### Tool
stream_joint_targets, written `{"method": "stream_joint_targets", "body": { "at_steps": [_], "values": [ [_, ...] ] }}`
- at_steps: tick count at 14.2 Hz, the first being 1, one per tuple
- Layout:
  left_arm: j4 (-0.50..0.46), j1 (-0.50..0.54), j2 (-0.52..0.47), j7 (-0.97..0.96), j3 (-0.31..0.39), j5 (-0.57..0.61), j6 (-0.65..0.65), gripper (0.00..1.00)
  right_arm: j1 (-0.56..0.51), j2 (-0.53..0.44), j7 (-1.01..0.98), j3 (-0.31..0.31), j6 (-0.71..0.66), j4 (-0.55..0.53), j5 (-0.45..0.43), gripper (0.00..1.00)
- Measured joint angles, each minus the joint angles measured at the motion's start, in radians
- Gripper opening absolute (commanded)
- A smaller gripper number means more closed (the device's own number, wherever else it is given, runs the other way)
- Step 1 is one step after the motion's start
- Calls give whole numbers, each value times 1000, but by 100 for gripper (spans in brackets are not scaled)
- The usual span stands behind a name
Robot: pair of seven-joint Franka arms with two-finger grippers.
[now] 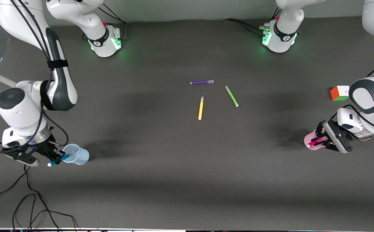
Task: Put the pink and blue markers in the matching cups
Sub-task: 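Carry the blue marker to the blue cup while the left gripper carries pink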
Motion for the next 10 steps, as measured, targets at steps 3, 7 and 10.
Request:
{"method": "stream_joint_targets", "body": {
  "at_steps": [3, 7, 10],
  "values": [
    [-5, 29, 20, 103, 0, -62, -1, 0, -1, 24, -1, -16, 70, -31, -27, 0],
    [-13, 53, 49, 281, 0, -209, -30, 0, -1, 38, -18, -33, 112, -67, -43, 0],
    [-6, 78, 52, 314, -1, -225, -108, 0, 1, 45, -19, -33, 164, -103, -45, 0]
  ]
}}
